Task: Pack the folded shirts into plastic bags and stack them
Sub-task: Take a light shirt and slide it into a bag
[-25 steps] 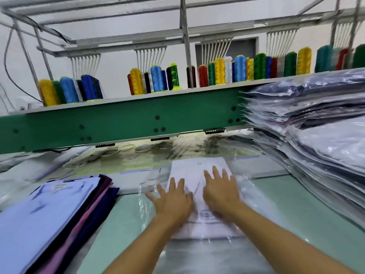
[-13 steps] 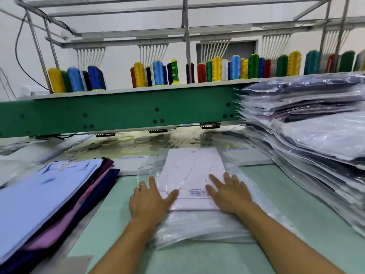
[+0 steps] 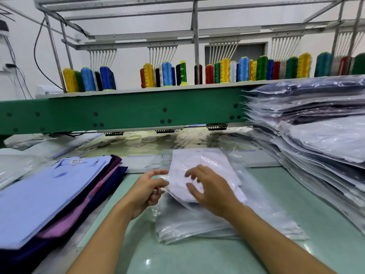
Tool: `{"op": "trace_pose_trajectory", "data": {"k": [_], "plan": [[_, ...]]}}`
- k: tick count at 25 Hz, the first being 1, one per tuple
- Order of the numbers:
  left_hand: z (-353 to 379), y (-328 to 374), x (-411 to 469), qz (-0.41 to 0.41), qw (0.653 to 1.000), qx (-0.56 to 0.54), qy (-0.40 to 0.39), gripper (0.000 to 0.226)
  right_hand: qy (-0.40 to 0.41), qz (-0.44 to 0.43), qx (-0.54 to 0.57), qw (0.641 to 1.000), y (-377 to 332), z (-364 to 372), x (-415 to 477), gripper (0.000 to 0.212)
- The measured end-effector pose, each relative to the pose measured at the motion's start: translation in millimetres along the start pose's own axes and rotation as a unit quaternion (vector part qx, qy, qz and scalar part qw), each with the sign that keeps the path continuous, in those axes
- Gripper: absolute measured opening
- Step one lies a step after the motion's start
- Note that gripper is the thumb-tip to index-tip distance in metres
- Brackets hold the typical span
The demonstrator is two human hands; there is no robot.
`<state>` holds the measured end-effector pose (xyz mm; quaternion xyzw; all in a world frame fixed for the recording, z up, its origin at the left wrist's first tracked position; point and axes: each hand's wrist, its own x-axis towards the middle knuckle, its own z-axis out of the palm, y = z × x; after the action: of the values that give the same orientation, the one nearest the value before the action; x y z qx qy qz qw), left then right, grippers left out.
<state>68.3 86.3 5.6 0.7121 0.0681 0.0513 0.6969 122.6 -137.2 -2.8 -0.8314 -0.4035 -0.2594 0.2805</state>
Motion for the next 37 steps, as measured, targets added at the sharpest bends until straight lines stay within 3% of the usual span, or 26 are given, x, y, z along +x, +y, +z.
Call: {"op": "trace_pose_trajectory", "data": {"k": [3, 6, 10, 16, 20, 23, 30, 37], "plan": [[3.2, 4.5, -1.5, 0.008, 0.999, -0.044, -0.025, 0.034, -0.076, -0.049, 0.018, 0.996, -25.3, 17.7, -2.8, 0.011], [12.8, 1.3, -0.9, 0.0, 0.997, -0.07, -0.021, 0.03, -0.087, -0.023, 0.036, 0.995, -25.0, 23.8, -3.6, 0.008], [22.7, 1.0, 0.3, 0.006, 0.987, -0.159, -0.019, 0.022, -0.008, -0.007, 0.007, 1.0, -27.1, 20.8, -2.2, 0.027], [28.8, 1.0, -0.3, 0.012, 0.975, -0.222, 0.015, 0.023, 0.069, -0.054, -0.128, 0.988, -30.7, 18.5, 3.0, 0.022], [14.6, 6.1, 5.3, 0.009, 0.931, -0.356, 0.081, 0.027, 0.018, 0.01, -0.121, 0.992, -9.7, 8.3, 1.4, 0.027], [1.8, 7.2, 7.7, 0.021, 0.91, -0.396, 0.124, 0.028, -0.002, 0.049, -0.128, 0.991, 14.4, -4.3, -2.3, 0.027], [-12.5, 3.6, 12.5, 0.022, 0.899, -0.374, 0.229, 0.029, -0.024, 0.132, -0.102, 0.986, 51.2, -28.4, -6.2, 0.017], [-19.3, 2.3, 12.5, 0.014, 0.887, -0.382, 0.261, 0.022, 0.013, 0.182, -0.079, 0.98, 63.8, -39.7, -7.5, 0.011]]}}
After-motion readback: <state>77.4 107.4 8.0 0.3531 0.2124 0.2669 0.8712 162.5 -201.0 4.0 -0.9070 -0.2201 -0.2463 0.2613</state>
